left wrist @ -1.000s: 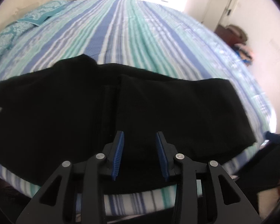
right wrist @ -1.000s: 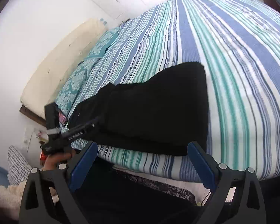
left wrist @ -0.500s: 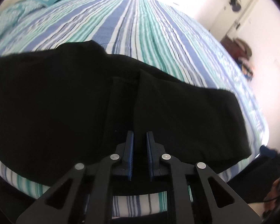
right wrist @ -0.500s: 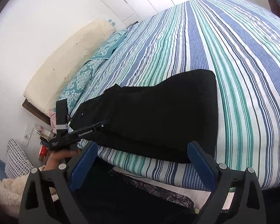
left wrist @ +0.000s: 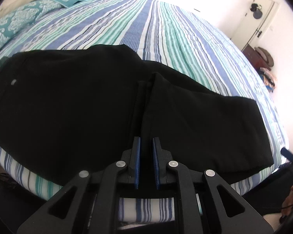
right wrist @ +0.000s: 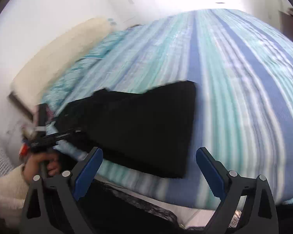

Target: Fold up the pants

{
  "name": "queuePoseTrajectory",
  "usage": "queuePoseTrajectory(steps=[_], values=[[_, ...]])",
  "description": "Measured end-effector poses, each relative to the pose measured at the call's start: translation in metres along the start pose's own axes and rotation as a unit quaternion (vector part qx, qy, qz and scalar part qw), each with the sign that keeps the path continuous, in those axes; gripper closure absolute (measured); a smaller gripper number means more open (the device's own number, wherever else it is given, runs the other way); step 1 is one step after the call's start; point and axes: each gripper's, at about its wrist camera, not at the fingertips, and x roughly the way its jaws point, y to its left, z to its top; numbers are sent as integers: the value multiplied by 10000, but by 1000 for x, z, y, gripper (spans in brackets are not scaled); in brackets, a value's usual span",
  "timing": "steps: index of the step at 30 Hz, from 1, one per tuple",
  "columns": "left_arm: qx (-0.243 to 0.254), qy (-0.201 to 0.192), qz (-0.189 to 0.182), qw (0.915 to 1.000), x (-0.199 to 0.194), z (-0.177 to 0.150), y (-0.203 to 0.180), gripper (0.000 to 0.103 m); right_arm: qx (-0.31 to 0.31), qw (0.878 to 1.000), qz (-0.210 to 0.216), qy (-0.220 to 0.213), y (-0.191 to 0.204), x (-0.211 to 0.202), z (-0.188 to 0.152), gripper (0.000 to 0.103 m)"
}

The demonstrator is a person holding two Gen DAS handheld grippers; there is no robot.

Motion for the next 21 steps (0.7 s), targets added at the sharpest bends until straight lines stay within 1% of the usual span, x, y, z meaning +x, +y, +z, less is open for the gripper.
queuePoseTrajectory(steps=[2,4,5,6,7,8,9,10,11,12,13,14,16,17,18,19,21], values=[[28,5,16,10000,-2,-3,-1,91,-135,9985,530,-1,10,9,4,7],[56,2,27,10000,-1,-5,-4,90,-189,9967,782,104,16,26,8,7],[107,-3,39,9999,-2,-6,-5,90,-110,9962,802,308,13,41,8,7],[136,3,41,9999,2,-2,-7,89,46,9956,690,628,7,58,5,8],[182,-8,67,9998,2,-2,-8,87,296,9930,474,1041,-3,77,0,11],[195,-25,74,9998,2,-1,-7,87,487,9913,450,1139,-12,86,-6,11],[160,-39,59,9998,2,1,-5,85,485,9931,526,928,-13,82,-6,11],[78,-73,61,9999,0,3,-3,79,487,9936,546,863,-13,80,-6,11],[-37,-174,97,9998,-6,3,0,74,491,9931,530,920,-13,80,-4,11],[-131,-377,170,9991,-16,4,1,70,460,9932,505,941,-12,80,-3,11],[-157,-678,306,9971,-29,6,1,68,425,9934,483,954,-12,80,-3,10],[-119,-976,333,9946,-42,8,-3,66,407,9935,470,950,-13,81,-2,10],[31,-1389,111,9902,-56,12,-13,46,388,9941,460,902,-14,80,-3,8],[133,-1472,-20,9890,-58,14,-20,42,352,9944,440,892,-14,80,-4,7],[263,-1462,-151,9888,-56,15,-27,40,311,9946,410,899,-12,80,-4,7],[414,-1371,-244,9894,-51,16,-36,40,259,9948,374,913,-10,79,-5,7],[728,-1098,-248,9910,-34,15,-52,40,169,9951,295,929,-3,78,-4,7]])
